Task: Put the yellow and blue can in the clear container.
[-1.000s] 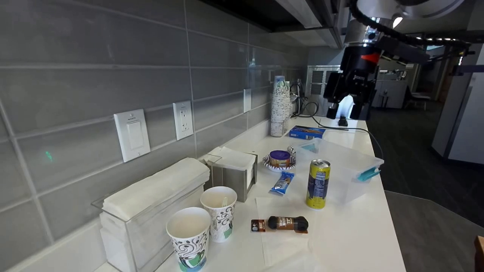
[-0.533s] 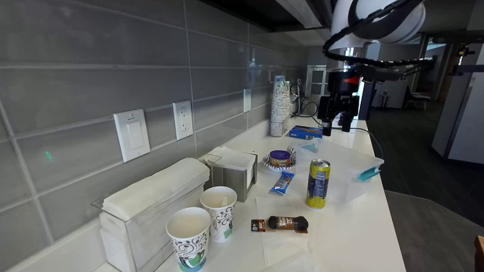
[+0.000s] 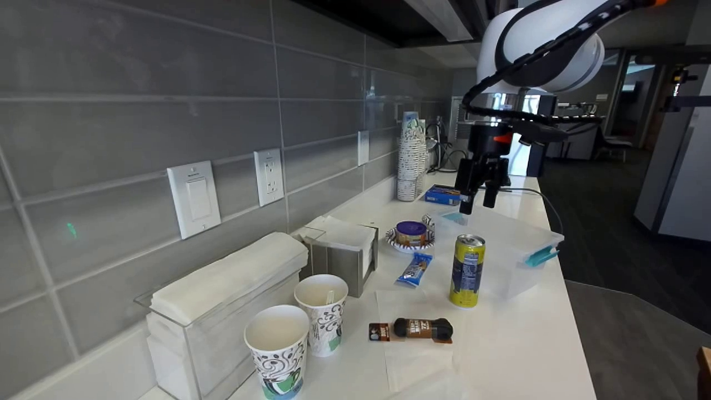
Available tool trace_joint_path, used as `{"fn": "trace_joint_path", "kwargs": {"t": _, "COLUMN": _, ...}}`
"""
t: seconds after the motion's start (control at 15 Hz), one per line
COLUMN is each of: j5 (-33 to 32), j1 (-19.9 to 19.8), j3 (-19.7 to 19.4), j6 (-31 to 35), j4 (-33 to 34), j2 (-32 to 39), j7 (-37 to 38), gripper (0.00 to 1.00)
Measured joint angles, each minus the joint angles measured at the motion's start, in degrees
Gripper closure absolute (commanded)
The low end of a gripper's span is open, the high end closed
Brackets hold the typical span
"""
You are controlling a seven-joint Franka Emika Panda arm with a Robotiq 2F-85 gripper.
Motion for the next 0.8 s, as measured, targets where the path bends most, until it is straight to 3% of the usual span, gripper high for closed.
{"fn": "trace_joint_path", "kwargs": {"t": 0.47, "j5": -3.55, "j1": 0.36, "j3": 0.06, "j6": -4.99, "j4": -0.14, "j2": 3.83, "j7": -2.54, "gripper": 0.00}}
{"fn": "trace_joint_path", "kwargs": {"t": 0.8, "j5": -4.56, "j1": 1.48, "j3": 0.50, "j6": -5.28, "j4": 0.55, "j2": 7.94, "j7": -8.24, "gripper": 0.00}}
